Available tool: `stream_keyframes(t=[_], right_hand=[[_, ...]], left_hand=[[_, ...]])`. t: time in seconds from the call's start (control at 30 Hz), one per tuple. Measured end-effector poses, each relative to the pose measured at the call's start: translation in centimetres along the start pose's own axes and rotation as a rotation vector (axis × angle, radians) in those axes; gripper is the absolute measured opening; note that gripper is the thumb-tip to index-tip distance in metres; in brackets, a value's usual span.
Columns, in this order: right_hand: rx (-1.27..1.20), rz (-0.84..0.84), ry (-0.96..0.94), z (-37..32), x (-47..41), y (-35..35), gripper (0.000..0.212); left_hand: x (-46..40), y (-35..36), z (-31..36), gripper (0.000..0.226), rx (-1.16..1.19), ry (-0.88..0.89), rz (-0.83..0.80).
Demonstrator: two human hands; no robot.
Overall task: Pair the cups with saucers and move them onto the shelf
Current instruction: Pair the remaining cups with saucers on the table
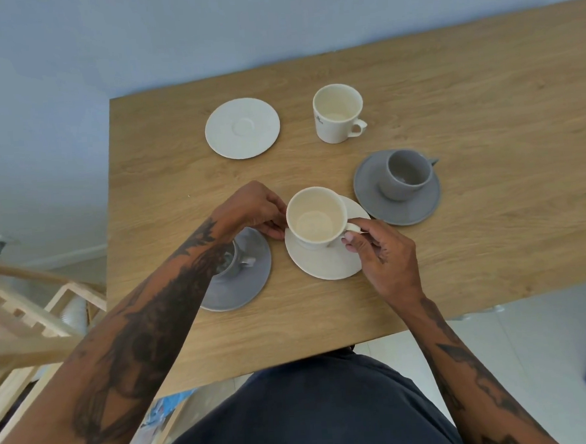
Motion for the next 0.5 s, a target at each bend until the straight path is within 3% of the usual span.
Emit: stream_keyframes(t=[0.1,0.2,0.37,0.5], right_hand=[[0.043,-0.010,-0.010,-0.9,-0.1,-0.4,0.032],[0.101,0.018,-0.030,-2.2,-1.3,-1.6,0.040],[0.257,0.148,-0.176,-5.4,-8.2,-2.8,0.029],[0.345,0.139,-0.005,-4.9,-16.6,-0.7,0.035]], left_hand=[[0.1,-0.9,-0.3,0.017,0.073,-0.003,-0.007],[-0.3,-3.2,-0.3,0.017,0.211,-0.015,0.152],[-1.8,-5.6,-0.7,0.037,0.597,-0.056,0.366],[-3.1,-5.5,-0.7,0.036,0.795,-0.129,0.392]])
Point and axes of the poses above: each hand's wrist, its own x-axis away from the middle knuckle, its own y-axis out of the palm, z = x × y, the point moved 4 cm from there along -x, towards the middle knuckle, and after that the axes turned 9 degrees about -x, right-handed, at the moved point
